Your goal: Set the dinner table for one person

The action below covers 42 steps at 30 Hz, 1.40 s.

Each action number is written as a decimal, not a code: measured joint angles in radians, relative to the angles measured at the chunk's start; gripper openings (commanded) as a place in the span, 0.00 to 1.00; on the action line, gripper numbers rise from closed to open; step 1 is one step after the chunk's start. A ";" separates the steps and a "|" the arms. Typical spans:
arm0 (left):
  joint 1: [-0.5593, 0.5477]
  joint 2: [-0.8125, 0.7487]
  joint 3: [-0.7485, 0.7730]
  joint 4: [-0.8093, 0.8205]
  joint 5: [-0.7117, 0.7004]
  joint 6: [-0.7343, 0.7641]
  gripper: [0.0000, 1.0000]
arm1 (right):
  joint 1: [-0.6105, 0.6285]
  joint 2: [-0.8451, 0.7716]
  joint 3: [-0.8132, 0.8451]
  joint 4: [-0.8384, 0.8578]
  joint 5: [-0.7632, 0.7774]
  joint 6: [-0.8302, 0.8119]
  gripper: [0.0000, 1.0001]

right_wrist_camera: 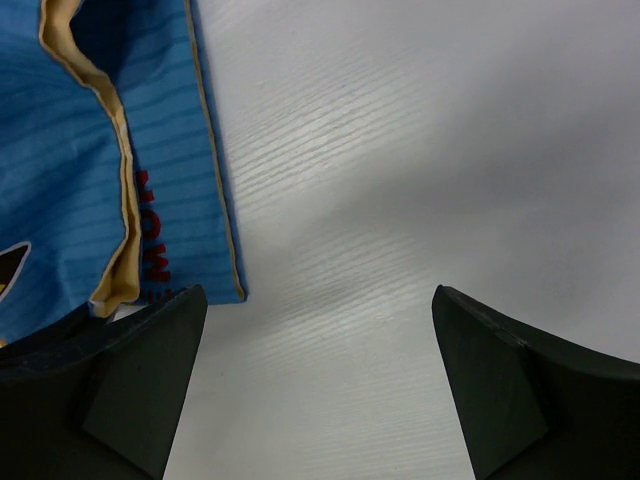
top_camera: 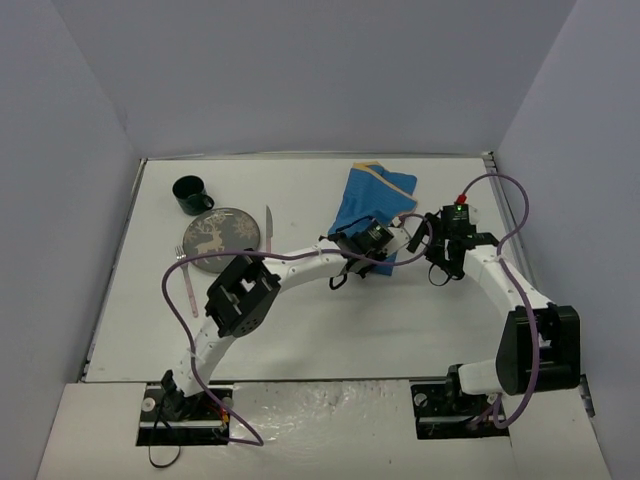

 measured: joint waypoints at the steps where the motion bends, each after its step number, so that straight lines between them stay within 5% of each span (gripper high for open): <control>1: 0.008 -0.015 -0.010 0.007 0.001 -0.014 0.00 | 0.018 0.015 0.003 0.006 0.000 0.002 0.92; 26: 0.190 -0.248 -0.062 0.004 -0.033 -0.348 0.00 | 0.357 0.374 0.122 0.130 0.182 0.100 0.77; 31: 0.221 -0.248 -0.062 0.003 -0.032 -0.375 0.00 | 0.365 0.395 0.133 0.127 0.239 0.119 0.57; 37: 0.252 -0.248 -0.062 0.002 -0.028 -0.399 0.00 | 0.364 0.404 0.134 0.132 0.289 0.142 0.03; 42: 0.292 -0.254 -0.062 -0.008 -0.013 -0.426 0.00 | 0.357 0.399 0.144 0.105 0.290 0.146 0.00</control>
